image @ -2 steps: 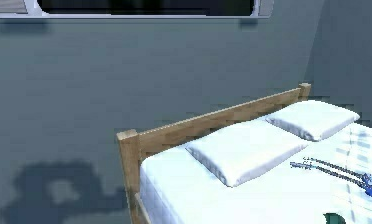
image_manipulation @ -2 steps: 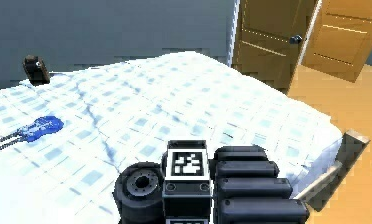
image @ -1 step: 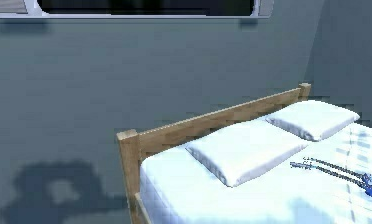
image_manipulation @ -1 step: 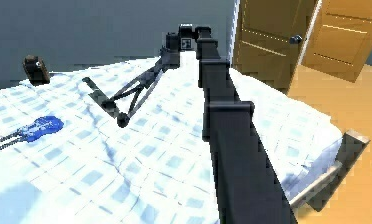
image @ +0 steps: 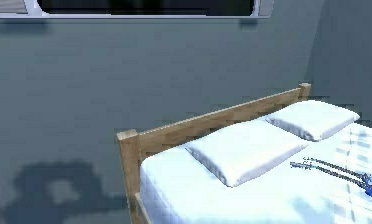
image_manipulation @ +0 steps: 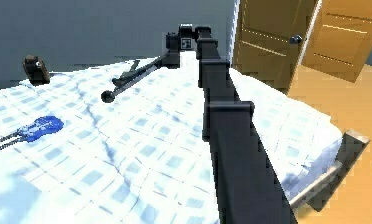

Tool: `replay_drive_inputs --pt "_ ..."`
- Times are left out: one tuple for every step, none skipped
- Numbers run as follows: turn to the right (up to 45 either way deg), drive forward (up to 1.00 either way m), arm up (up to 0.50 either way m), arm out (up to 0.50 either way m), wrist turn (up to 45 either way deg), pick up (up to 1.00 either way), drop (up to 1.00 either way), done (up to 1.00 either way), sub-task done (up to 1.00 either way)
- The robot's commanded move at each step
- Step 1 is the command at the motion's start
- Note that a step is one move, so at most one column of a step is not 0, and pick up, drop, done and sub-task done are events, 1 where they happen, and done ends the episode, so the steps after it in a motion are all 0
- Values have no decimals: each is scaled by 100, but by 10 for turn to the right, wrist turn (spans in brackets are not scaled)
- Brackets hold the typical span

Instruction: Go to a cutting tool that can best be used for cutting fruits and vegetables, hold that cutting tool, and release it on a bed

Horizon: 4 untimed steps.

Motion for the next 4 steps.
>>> replay_drive_inputs --pt "0 0 -4 0 0 0 0 0 0" --pt "0 0 -32 0 0 0 0 0 0" --pt "0 0 0 0 0 0 100 0 0" --pt "0 0 4 0 0 0 0 0 0"
